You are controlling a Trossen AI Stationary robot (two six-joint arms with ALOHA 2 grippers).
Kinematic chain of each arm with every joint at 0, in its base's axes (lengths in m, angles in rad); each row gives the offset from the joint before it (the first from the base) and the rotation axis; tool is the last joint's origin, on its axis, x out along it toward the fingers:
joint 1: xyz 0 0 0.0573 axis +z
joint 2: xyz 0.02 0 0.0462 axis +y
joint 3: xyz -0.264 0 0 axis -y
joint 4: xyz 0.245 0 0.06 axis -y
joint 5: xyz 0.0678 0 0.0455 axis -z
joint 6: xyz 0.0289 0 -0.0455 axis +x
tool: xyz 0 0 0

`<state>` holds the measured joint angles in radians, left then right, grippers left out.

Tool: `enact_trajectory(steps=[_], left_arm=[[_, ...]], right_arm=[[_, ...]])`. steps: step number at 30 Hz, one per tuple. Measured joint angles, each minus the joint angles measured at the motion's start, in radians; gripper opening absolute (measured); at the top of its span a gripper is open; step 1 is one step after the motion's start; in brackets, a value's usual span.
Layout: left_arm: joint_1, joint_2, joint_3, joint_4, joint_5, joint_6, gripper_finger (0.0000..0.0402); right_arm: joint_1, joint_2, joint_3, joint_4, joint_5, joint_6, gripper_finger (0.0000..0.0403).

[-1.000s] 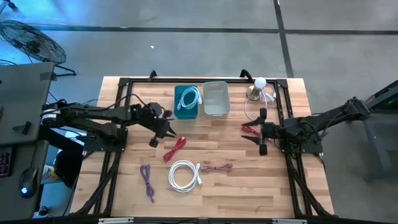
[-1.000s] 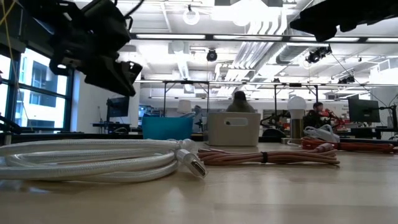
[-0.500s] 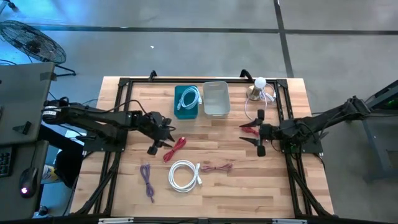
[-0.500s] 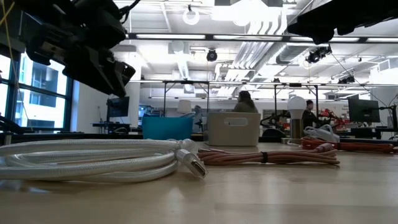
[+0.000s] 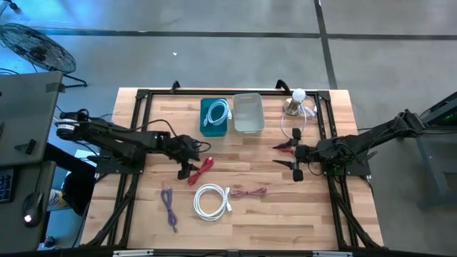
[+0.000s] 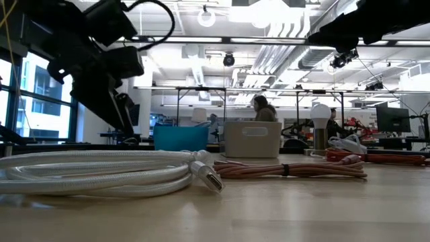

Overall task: Pick & Place USB Port
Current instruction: Put the left orange charger cable into the gray bin

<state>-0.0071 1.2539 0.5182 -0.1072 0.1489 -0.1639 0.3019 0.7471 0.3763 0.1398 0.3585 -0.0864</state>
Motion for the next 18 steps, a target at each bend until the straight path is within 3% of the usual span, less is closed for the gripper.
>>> enact_trajectory(steps=[18], left_arm=[[0.000,0.041,0.000,0.028,0.029,-0.113,0.0202]], right_arm=[[0.000,0.000,0.000,-0.008,-0.047,0.000,0.0212]])
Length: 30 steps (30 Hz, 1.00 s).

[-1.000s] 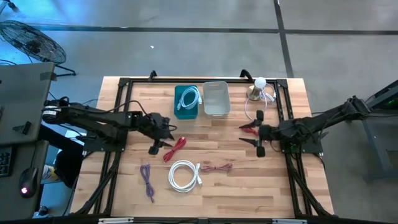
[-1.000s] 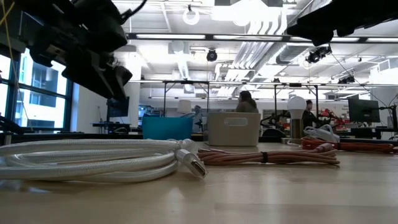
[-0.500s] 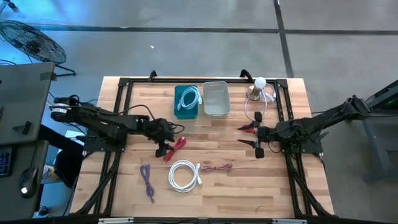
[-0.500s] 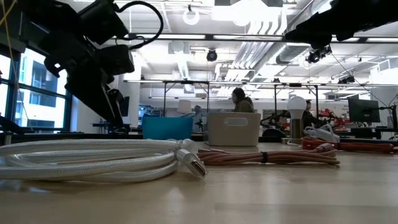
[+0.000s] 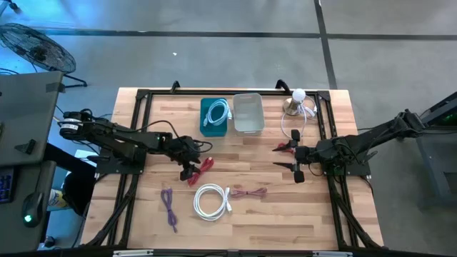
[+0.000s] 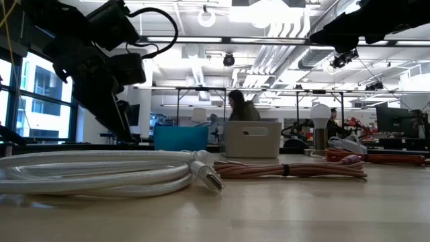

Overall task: Pick & Place USB Port
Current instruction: Put the left orange charger cable into the gray bin

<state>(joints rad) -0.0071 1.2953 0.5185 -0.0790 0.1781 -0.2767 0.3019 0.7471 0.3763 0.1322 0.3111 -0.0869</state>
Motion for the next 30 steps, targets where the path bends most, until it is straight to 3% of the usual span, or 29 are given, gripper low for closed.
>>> enact_trajectory(steps=[18,30], left_arm=[[0.000,0.003,0.000,-0.026,-0.030,-0.051,0.0202],[0.000,0.144,0.001,0.092,0.050,-0.045,0.0202]], right_arm=[[0.000,0.000,0.000,-0.010,0.000,0.000,0.0212],[0.000,0.000,0.000,-0.017,0.000,0.000,0.0212]])
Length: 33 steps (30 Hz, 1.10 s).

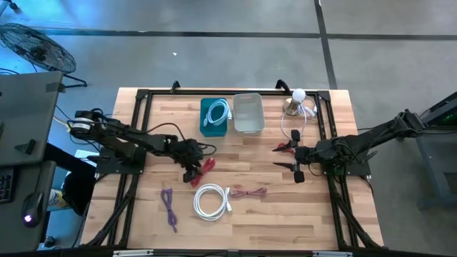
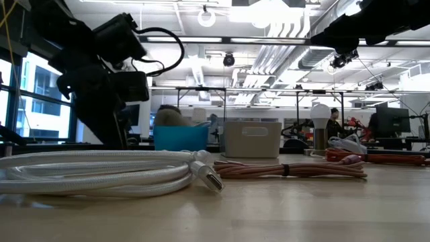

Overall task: Pick & Place USB Port
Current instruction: Put the left orange charger cable into the gray bin

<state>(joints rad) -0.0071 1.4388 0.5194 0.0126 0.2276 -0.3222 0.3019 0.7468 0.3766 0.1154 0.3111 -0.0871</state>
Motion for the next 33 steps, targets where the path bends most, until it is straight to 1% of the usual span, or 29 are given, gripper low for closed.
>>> enact_trajectory(steps=[5,19,23,25,27,29,31,33], left_arm=[[0.000,0.012,0.000,0.039,0.020,0.002,0.0202],[0.000,0.015,0.000,0.047,0.016,0.002,0.0202],[0.000,0.043,0.001,0.056,0.020,0.002,0.0202],[0.001,0.069,0.003,0.076,0.041,0.001,0.0195],[0.001,0.100,0.003,0.116,0.055,0.001,0.0179],[0.002,0.127,0.003,0.161,0.069,0.003,0.0150],[0.002,0.144,0.003,0.186,0.080,0.004,0.0108],[0.003,0.152,0.004,0.191,0.104,0.030,0.0050]], right_arm=[[0.000,0.000,0.000,-0.002,0.000,0.000,0.0212],[0.000,0.000,0.000,-0.006,0.000,0.000,0.0212],[0.000,0.000,0.000,-0.006,0.000,0.000,0.0212],[0.000,0.000,0.000,-0.006,0.000,0.000,0.0212],[0.000,0.000,0.000,-0.006,0.000,0.000,0.0212],[0.000,0.000,0.000,-0.007,0.000,0.001,0.0212],[0.000,0.000,0.000,-0.006,0.000,0.003,0.0212],[0.000,0.000,0.000,-0.007,0.000,0.009,0.0212]])
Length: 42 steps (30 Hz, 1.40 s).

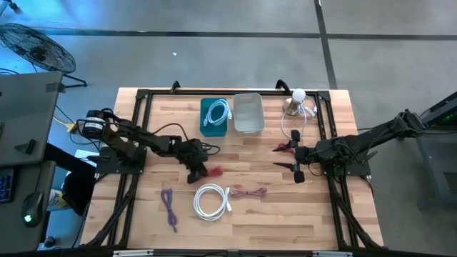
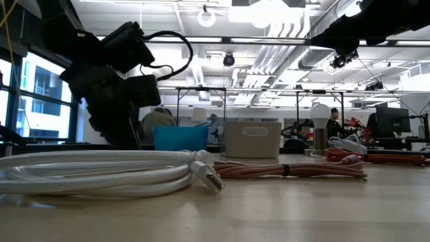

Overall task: Pick & Place USB Port
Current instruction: Put the left orange charger cable into the gray bin

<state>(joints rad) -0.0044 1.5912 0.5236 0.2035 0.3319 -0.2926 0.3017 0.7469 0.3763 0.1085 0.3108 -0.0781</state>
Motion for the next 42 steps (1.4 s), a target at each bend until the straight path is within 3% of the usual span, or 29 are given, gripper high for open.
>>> enact_trajectory(steps=[2,11,21,28,35,42], left_arm=[[0.000,0.001,0.000,-0.004,0.004,0.027,0.0019],[-0.004,0.003,0.066,-0.067,-0.016,0.123,0.0001],[-0.003,0.009,0.307,-0.376,-0.132,0.343,0.0000],[-0.003,0.007,0.450,-0.508,-0.191,0.464,0.0000],[-0.003,-0.002,0.527,-0.567,-0.261,0.554,0.0000],[-0.003,-0.102,0.537,-0.554,-0.296,0.604,0.0000]], right_arm=[[0.000,0.000,0.000,0.000,0.000,0.002,0.0212],[0.000,0.000,0.000,-0.001,0.000,0.011,0.0212],[0.000,0.000,0.000,-0.010,-0.007,0.021,0.0212],[0.000,0.000,0.000,-0.009,-0.007,0.020,0.0212],[0.000,0.000,0.000,0.009,-0.008,0.017,0.0212],[0.000,0.000,0.000,0.033,-0.007,-0.009,0.0212]])
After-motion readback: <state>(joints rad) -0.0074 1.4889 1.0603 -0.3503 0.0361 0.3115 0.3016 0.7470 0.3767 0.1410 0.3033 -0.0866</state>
